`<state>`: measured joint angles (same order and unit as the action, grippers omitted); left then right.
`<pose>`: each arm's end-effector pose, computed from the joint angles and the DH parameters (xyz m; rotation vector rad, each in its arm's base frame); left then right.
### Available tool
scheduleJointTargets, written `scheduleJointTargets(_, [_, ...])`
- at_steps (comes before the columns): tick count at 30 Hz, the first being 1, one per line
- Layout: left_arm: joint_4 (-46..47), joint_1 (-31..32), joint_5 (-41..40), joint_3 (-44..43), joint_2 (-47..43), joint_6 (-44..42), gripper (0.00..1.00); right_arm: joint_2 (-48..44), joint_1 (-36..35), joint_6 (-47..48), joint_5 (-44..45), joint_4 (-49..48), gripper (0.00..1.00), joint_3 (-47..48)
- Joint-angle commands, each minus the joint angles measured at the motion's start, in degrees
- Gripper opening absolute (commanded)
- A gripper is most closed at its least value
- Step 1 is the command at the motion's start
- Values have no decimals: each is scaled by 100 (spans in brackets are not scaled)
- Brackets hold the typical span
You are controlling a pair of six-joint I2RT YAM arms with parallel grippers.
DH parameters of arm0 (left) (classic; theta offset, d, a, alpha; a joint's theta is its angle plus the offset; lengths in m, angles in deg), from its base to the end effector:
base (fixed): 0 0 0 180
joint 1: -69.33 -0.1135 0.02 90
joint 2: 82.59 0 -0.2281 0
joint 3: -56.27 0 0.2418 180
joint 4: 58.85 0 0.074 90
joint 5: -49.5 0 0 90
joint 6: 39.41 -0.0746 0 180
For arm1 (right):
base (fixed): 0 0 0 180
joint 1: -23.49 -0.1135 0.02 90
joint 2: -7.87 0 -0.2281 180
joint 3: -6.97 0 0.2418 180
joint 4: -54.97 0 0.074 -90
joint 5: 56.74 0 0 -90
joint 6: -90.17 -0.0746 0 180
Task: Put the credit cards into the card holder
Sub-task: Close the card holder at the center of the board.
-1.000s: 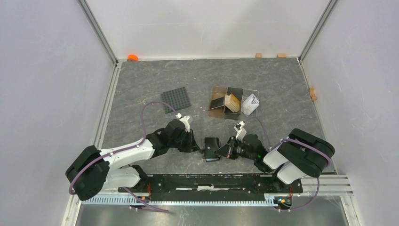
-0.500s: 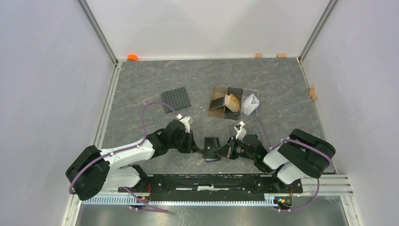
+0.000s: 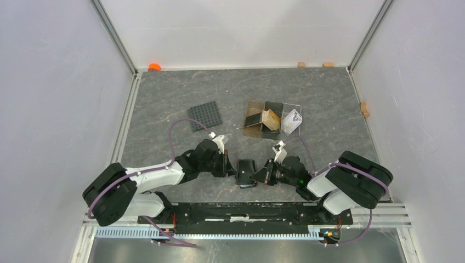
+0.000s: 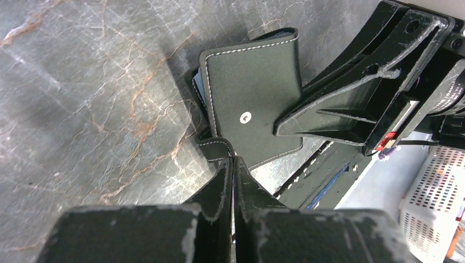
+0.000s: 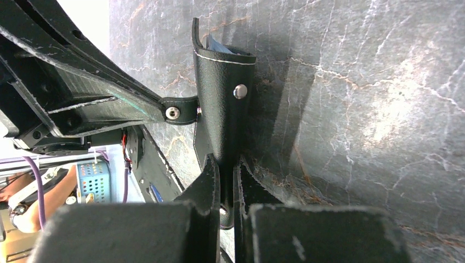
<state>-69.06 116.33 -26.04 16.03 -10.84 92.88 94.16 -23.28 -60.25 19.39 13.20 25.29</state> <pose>0.1663 -0.2057 0.1064 0.2467 2.5119 -1.0210 0.1427 0.1779 0.0523 0.1013 2.3245 1.3297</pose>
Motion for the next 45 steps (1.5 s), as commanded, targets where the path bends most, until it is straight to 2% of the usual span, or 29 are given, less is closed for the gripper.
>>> scheduleJointTargets(1, [661,19,125,-115,297,135,2,106,-65,536,566,1146,0,-10])
scheduleJointTargets(13, [1147,18,110,-165,828,52,2,-62,-214,727,761,1573,0,122])
scheduleJointTargets(22, [1262,11,-26,-170,851,60,2,-297,-358,1020,1210,2434,0,400])
scheduleJointTargets(31, [1036,11,-350,-137,584,61,2,-457,-516,1207,1669,3063,0,646])
scheduleJointTargets(45, [658,6,-777,-210,350,-26,2,-431,-654,1269,1853,3292,0,815])
